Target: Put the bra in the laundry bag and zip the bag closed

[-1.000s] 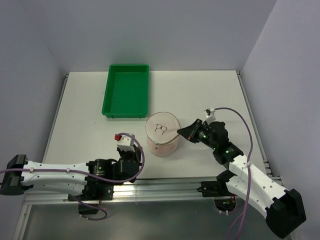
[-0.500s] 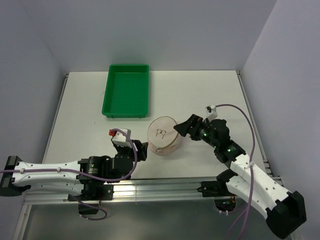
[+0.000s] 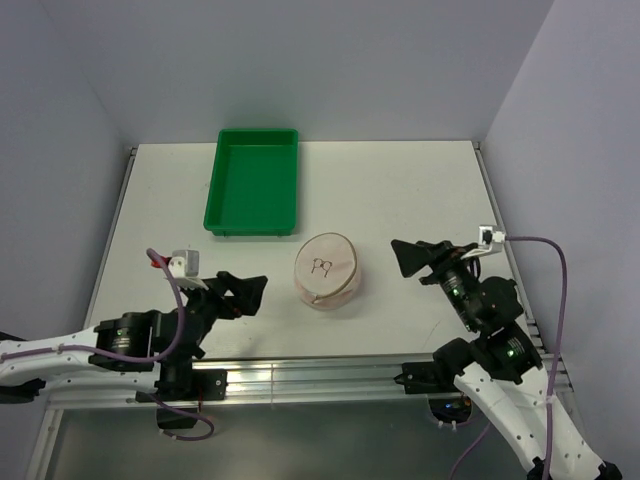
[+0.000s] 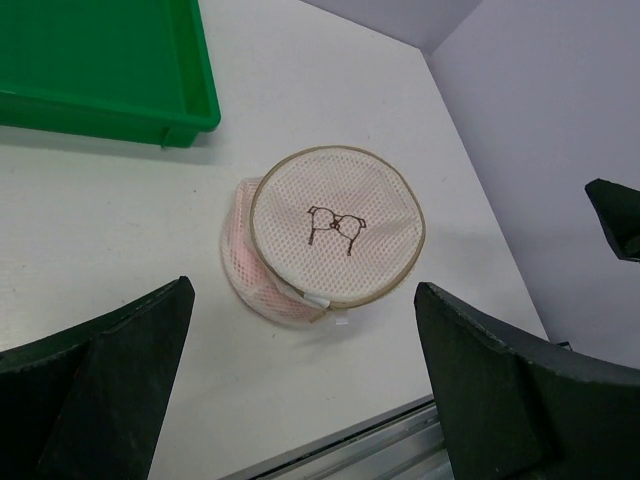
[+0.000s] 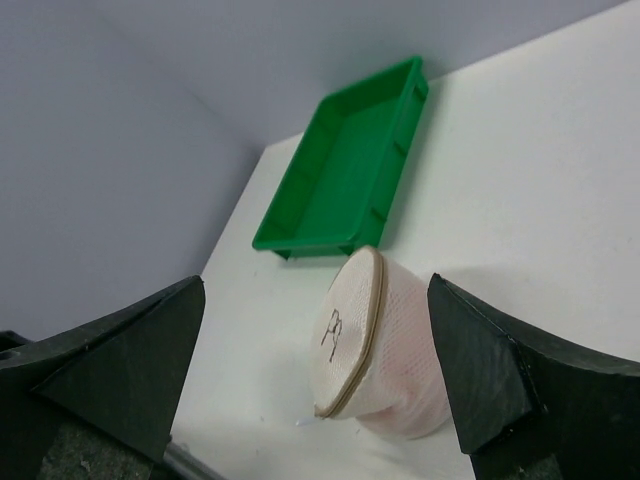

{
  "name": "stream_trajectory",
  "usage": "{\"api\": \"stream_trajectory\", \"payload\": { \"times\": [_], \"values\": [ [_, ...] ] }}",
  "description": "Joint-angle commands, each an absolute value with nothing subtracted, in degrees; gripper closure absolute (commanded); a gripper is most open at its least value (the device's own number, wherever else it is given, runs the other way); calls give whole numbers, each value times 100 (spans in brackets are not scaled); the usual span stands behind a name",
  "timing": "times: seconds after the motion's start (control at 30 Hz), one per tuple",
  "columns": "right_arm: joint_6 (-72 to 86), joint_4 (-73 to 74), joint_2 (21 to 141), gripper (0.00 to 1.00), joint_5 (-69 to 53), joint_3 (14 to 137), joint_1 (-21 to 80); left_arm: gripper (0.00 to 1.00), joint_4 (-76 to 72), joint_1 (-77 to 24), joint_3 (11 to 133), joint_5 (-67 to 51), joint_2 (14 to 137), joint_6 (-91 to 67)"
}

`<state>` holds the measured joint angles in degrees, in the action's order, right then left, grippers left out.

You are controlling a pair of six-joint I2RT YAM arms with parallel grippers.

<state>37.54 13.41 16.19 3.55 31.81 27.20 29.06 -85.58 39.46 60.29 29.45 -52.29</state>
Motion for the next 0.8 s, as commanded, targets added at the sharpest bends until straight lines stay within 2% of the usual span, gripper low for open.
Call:
{"api": "stream_trajectory", "payload": {
  "times": [0.0,0.3,0.77],
  "values": [
    [3533,1565,1249,0,1063,3384,2698,1,3471,-8578,4087,6047,2646,-5546],
    [3454,1520,958,0,1379,3480,2698,1,3498,-8578,4087,6152,2294,-5326],
    [3199,1802,659,0,1775,3814,2698,1,3155,-8569,4148,6064,2592,-5027]
  ]
}}
